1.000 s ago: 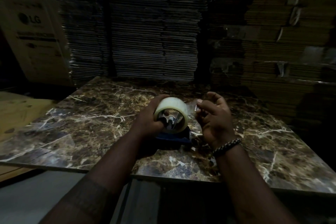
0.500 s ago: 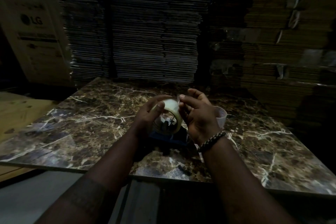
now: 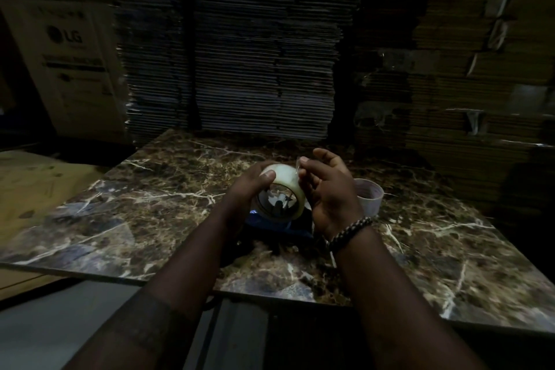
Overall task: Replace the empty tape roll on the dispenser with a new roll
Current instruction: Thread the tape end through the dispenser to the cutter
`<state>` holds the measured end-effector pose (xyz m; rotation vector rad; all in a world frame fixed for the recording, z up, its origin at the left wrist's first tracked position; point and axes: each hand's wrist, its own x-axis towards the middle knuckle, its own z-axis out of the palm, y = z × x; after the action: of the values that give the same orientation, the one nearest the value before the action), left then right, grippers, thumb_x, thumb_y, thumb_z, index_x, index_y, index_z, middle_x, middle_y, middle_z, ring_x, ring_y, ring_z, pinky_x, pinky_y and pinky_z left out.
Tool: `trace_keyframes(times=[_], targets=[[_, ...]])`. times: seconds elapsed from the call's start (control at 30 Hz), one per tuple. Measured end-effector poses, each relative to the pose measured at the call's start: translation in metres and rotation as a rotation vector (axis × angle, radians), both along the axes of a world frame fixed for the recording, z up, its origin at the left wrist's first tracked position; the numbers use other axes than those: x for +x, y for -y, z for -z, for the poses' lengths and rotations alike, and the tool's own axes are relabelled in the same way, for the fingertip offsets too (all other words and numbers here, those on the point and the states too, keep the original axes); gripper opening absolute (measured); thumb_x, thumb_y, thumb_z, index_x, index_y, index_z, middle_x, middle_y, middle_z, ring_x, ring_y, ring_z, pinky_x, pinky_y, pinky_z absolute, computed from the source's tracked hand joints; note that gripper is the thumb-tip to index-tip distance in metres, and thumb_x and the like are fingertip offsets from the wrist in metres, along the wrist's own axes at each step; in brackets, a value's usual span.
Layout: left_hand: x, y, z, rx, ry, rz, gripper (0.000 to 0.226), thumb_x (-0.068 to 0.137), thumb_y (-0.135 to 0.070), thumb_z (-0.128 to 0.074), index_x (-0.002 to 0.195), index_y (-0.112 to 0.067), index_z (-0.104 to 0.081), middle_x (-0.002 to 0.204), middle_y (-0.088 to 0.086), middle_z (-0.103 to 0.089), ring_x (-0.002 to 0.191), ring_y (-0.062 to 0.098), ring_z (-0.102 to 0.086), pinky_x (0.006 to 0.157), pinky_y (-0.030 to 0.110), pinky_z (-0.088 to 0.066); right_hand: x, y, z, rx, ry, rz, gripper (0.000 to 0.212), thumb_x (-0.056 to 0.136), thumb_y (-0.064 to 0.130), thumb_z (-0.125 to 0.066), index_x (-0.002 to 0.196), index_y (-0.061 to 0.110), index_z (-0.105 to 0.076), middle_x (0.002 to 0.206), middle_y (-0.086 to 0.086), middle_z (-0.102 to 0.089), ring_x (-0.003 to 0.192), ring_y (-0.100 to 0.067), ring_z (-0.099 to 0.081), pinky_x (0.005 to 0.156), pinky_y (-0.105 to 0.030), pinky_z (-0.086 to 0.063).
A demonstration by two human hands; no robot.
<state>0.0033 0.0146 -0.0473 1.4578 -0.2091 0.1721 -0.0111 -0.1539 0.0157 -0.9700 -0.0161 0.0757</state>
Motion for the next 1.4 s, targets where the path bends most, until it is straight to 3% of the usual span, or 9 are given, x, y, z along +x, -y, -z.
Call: trace_keyframes(times=[0.17, 0.43, 0.53, 0.63, 0.8, 0.97, 1.13, 1.23, 1.4], targets=[[-0.001, -0.002, 0.006, -0.013, -0.012, -0.011, 0.049, 0.091, -0.035, -0.061, 0.133, -0.01, -0.062, 0.133, 0.026, -0.068, 0.125, 0.047, -0.063, 0.104, 0.058, -0.05, 0.004, -0.002, -0.001, 0.017, 0.019, 0.017, 0.034, 0.09, -0.003, -0.071, 0.118, 0.012, -0.059, 0.078, -0.004, -0.072, 0.058, -0.01, -0.066, 0.056, -0.021, -0.056], [-0.006, -0.003, -0.001, 0.091, 0.032, -0.003, 0.05, 0.087, -0.036, -0.074, 0.135, -0.022, -0.068, 0.133, 0.013, -0.071, 0.125, 0.039, -0.066, 0.107, 0.064, -0.051, 0.012, 0.021, 0.005, -0.016, 0.005, 0.001, 0.031, 0.092, -0.001, -0.068, 0.118, 0.013, -0.056, 0.087, -0.009, -0.067, 0.06, -0.014, -0.063, 0.05, -0.024, -0.051], [-0.006, -0.008, -0.018, 0.346, 0.103, 0.016, 0.055, 0.076, -0.053, -0.08, 0.129, -0.039, -0.071, 0.136, -0.006, -0.07, 0.128, 0.019, -0.066, 0.108, 0.053, -0.055, 0.013, 0.032, 0.011, -0.068, -0.001, -0.007, 0.031, 0.092, 0.001, -0.068, 0.119, 0.013, -0.056, 0.088, -0.008, -0.068, 0.06, -0.014, -0.062, 0.046, -0.024, -0.047], [-0.007, -0.006, -0.033, 0.485, 0.156, 0.063, 0.047, 0.081, -0.045, -0.083, 0.126, -0.045, -0.072, 0.131, -0.017, -0.071, 0.12, 0.004, -0.067, 0.101, 0.04, -0.059, 0.013, 0.037, 0.015, -0.089, -0.015, -0.011, 0.031, 0.092, 0.001, -0.068, 0.119, 0.012, -0.056, 0.085, -0.006, -0.069, 0.057, -0.013, -0.063, 0.043, -0.022, -0.045], [-0.004, -0.007, -0.035, 0.645, 0.301, 0.054, 0.039, 0.09, -0.039, -0.075, 0.129, -0.035, -0.075, 0.129, -0.011, -0.069, 0.125, 0.007, -0.064, 0.105, 0.038, -0.055, 0.013, 0.042, 0.02, -0.179, -0.037, -0.019, 0.037, 0.091, -0.001, -0.07, 0.122, 0.011, -0.056, 0.09, -0.007, -0.073, 0.061, -0.016, -0.066, 0.053, -0.028, -0.052], [-0.004, -0.013, -0.028, 0.597, 0.329, 0.043, 0.037, 0.096, -0.017, -0.075, 0.129, -0.035, -0.072, 0.133, -0.009, -0.067, 0.126, 0.004, -0.062, 0.105, 0.028, -0.052, 0.013, 0.04, 0.022, -0.218, -0.036, -0.04, 0.037, 0.088, -0.005, -0.071, 0.117, 0.012, -0.056, 0.101, -0.015, -0.072, 0.066, -0.021, -0.069, 0.068, -0.037, -0.058], [-0.004, -0.015, -0.016, 0.453, 0.347, 0.044, 0.039, 0.093, -0.024, -0.071, 0.132, -0.025, -0.07, 0.134, 0.002, -0.068, 0.129, 0.017, -0.063, 0.105, 0.033, -0.053, 0.011, 0.034, 0.018, -0.209, -0.025, -0.02, 0.044, 0.087, -0.006, -0.073, 0.124, 0.01, -0.054, 0.097, -0.013, -0.071, 0.064, -0.021, -0.069, 0.064, -0.032, -0.061], [-0.003, -0.018, -0.008, 0.334, 0.344, 0.042, 0.041, 0.091, -0.03, -0.074, 0.132, -0.031, -0.073, 0.136, 0.01, -0.069, 0.13, 0.025, -0.064, 0.108, 0.042, -0.053, 0.01, 0.028, 0.015, -0.206, -0.028, -0.019, 0.046, 0.087, -0.007, -0.073, 0.126, 0.009, -0.054, 0.094, -0.014, -0.071, 0.064, -0.02, -0.068, 0.062, -0.031, -0.061], [-0.003, -0.026, 0.001, 0.241, 0.286, 0.051, 0.042, 0.093, -0.006, -0.07, 0.13, -0.026, -0.07, 0.135, 0.003, -0.072, 0.13, 0.016, -0.066, 0.107, 0.03, -0.052, 0.013, 0.015, 0.01, -0.219, -0.036, -0.016, 0.047, 0.086, -0.008, -0.074, 0.126, 0.008, -0.054, 0.095, -0.019, -0.073, 0.062, -0.02, -0.067, 0.061, -0.03, -0.059]])
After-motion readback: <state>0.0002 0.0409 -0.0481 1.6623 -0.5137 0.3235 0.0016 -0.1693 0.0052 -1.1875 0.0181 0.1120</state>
